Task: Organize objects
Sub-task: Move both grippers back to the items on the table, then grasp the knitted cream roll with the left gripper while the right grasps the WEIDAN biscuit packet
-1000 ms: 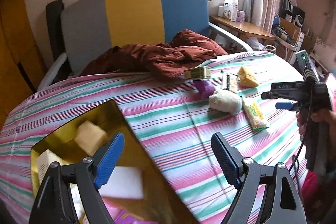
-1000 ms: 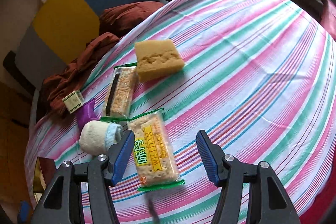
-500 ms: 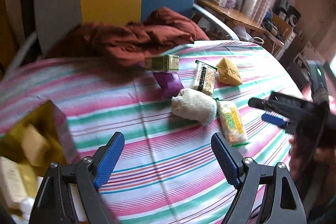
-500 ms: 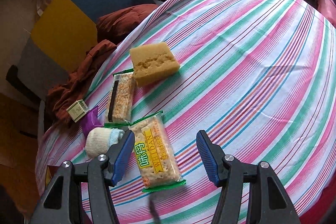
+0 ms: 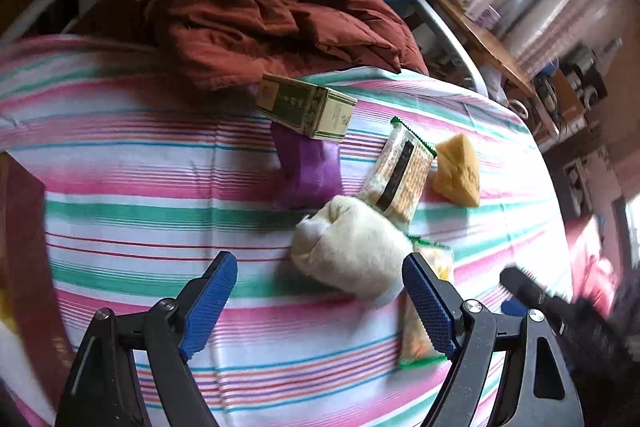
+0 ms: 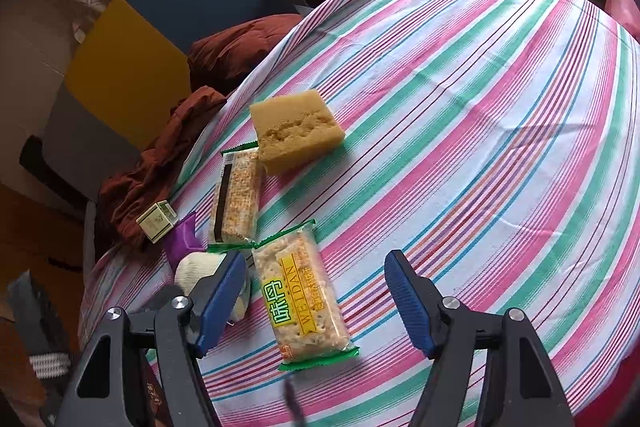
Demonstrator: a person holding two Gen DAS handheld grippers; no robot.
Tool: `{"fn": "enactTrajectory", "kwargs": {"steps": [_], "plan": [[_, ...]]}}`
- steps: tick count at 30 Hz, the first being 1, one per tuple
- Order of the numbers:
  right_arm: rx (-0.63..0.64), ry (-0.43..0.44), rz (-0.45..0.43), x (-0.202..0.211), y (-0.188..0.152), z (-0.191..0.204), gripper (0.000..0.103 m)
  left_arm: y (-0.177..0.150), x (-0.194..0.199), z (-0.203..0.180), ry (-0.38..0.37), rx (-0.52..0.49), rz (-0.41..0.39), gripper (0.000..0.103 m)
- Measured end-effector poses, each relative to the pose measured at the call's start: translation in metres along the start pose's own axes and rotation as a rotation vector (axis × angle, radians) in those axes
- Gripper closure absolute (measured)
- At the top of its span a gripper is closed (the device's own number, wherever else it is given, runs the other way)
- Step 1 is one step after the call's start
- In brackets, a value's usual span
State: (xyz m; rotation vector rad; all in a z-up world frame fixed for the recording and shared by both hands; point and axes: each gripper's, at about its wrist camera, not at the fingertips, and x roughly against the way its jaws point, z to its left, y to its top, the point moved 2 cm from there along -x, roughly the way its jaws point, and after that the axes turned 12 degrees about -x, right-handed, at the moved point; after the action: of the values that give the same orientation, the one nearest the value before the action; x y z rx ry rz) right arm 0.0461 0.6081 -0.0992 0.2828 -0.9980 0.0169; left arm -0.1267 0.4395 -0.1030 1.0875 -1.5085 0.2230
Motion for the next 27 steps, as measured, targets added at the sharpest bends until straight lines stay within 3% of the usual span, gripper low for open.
{"fn": "enactTrajectory", "kwargs": {"steps": [9,13,21,27], "plan": [[-0.01,-0.016,-0.006,-0.001,0.004,-0.006,0.03,0.01,-0.039,-0.01,0.017,0.034,0.028,0.02],[-0.015,-0.023,0.013,-0.006,0.005,-0.009,0.03,0.003,-0.033,-0.013,-0.006,-0.035,-0.016,0.031],[0.081,-0.072,0.072,-0.023,-0.006,0.003,0.03,-0.015,-0.015,0.005,-0.059,-0.049,0.004,0.033],[0.192,-0.146,0.084,-0.036,-0.017,0.014,0.03,-0.032,-0.001,0.014,-0.052,-0.069,0.009,0.033]]}}
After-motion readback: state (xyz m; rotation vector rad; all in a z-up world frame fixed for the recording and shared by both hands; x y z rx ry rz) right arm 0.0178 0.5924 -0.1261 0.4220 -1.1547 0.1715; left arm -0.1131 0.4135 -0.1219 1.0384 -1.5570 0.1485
